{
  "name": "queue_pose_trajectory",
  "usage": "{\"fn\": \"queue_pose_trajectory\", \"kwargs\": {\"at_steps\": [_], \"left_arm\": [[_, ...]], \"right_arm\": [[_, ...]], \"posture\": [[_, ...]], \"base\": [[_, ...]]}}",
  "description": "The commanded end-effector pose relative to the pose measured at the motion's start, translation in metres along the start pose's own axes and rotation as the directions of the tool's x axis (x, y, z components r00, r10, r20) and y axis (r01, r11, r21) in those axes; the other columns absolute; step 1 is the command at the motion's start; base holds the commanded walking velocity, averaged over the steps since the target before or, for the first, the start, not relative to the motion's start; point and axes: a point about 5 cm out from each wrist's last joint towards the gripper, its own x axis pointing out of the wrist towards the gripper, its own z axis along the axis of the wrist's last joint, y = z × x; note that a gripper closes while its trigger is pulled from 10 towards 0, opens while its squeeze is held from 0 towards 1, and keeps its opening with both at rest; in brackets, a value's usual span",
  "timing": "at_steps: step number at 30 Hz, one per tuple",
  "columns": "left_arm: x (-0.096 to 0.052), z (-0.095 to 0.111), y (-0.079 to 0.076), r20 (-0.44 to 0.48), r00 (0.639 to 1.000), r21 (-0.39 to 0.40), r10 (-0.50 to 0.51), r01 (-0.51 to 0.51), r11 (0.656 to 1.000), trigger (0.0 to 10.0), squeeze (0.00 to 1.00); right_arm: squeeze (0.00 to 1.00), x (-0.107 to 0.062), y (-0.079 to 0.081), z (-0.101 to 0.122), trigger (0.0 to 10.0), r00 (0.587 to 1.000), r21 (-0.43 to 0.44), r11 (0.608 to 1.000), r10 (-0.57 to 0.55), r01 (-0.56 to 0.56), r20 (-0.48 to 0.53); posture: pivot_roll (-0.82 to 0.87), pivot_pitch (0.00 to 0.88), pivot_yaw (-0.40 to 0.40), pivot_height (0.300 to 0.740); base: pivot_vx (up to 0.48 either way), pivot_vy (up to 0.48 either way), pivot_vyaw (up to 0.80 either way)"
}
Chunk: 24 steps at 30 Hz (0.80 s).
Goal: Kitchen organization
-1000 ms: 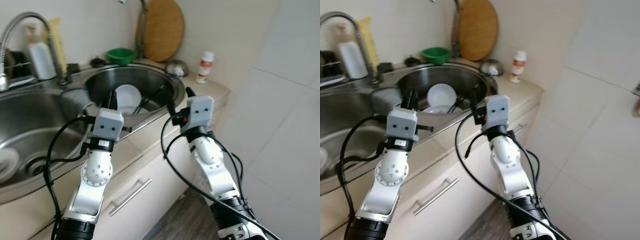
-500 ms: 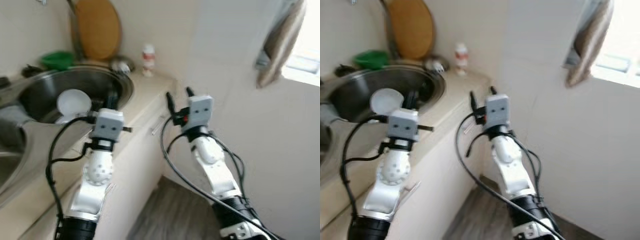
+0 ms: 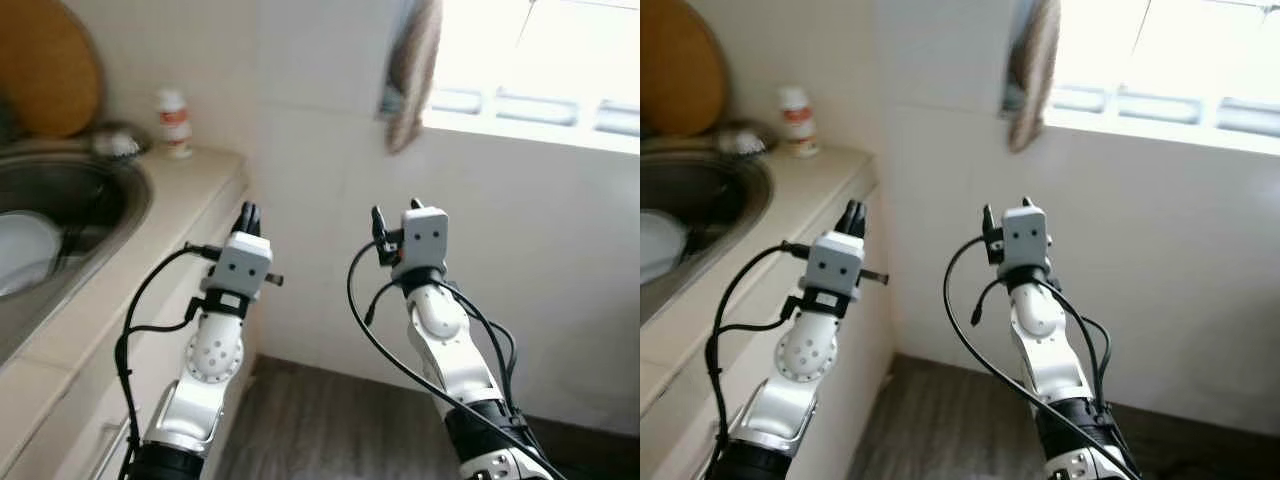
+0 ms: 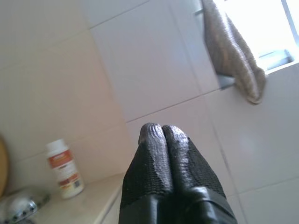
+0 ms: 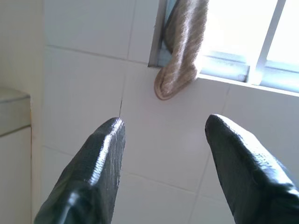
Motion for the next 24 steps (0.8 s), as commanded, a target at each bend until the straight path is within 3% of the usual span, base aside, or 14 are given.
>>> {"fn": "queue_pose_trajectory", "kwargs": {"at_steps": [1, 24], "left_arm": [[0.0008, 0.0006, -0.0029, -0.001, 1.000, 0.000, -0.012, 0.012, 1.000, 10.0, 0.00], [-0.0037, -0.0084, -0.0058, -0.043, 0.999, 0.004, -0.012, 0.012, 1.000, 10.0, 0.00]], "right_arm": [[0.00, 0.0009, 0.0019, 0.0001, 10.0, 1.000, -0.021, 1.000, 0.008, -0.008, -0.005], [0.00, -0.0005, 0.0070, -0.0094, 10.0, 0.998, -0.065, 0.997, 0.032, -0.035, -0.054]], "posture": [[-0.04, 0.000, -0.012, 0.740], [-0.04, 0.000, -0.020, 0.740]], "base": [[0.000, -0.480, 0.00], [0.000, -0.480, 0.00]]}}
